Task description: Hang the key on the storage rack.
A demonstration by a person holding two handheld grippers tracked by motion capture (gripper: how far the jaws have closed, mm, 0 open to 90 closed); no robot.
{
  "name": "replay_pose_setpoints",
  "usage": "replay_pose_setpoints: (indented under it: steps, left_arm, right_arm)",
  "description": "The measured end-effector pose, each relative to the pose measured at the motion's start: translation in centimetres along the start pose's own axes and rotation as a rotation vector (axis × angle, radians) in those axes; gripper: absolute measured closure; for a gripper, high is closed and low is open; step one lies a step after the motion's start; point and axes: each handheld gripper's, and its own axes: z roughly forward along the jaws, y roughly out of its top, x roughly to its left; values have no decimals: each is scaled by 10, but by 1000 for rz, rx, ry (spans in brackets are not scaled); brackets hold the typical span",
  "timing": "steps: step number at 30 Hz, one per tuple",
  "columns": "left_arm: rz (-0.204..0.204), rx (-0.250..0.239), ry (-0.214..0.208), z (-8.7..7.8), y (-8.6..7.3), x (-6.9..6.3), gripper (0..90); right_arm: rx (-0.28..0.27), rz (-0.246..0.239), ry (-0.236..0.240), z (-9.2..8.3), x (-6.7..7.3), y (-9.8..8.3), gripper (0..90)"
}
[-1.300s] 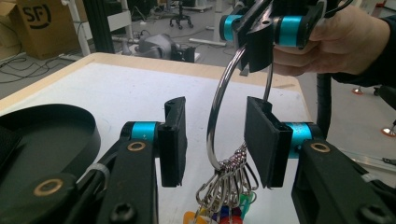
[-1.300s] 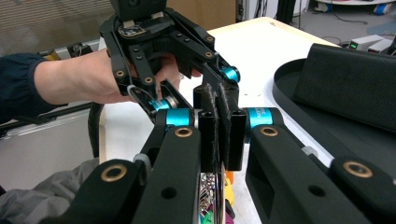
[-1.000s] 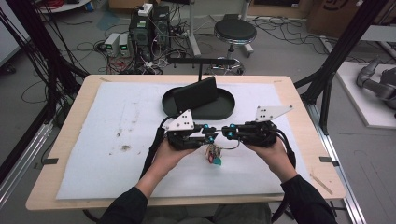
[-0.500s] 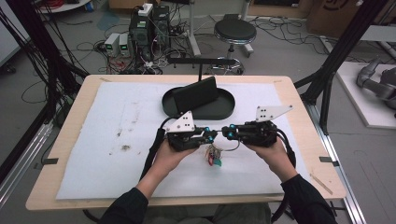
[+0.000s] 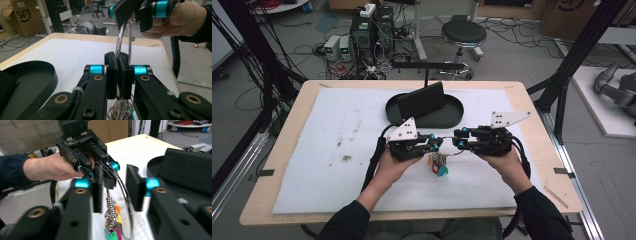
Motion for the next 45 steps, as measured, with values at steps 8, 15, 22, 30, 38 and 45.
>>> replay_pose_setpoints:
  steps: [8,15,22,30,38,45]
  left_arm:
    - [6,-9,46,-13,4,7,865]
    - [6,-26,96,-27,12,18,865]
    - [20,-68,158,-46,22,29,865]
    - [37,-105,226,-66,32,44,865]
    - [40,-124,294,-79,38,63,865]
    - [35,-137,335,-83,39,79,864]
  right_arm:
    - [-51,32,-75,-14,-8,-2,471]
    - [-64,47,-187,-24,-18,-11,453]
    - [-78,58,-244,-31,-24,-16,437]
    - [-82,78,-305,-38,-31,-25,391]
    - [-89,76,-328,-43,-34,-27,411]
    - [-95,73,-332,-44,-34,-27,421]
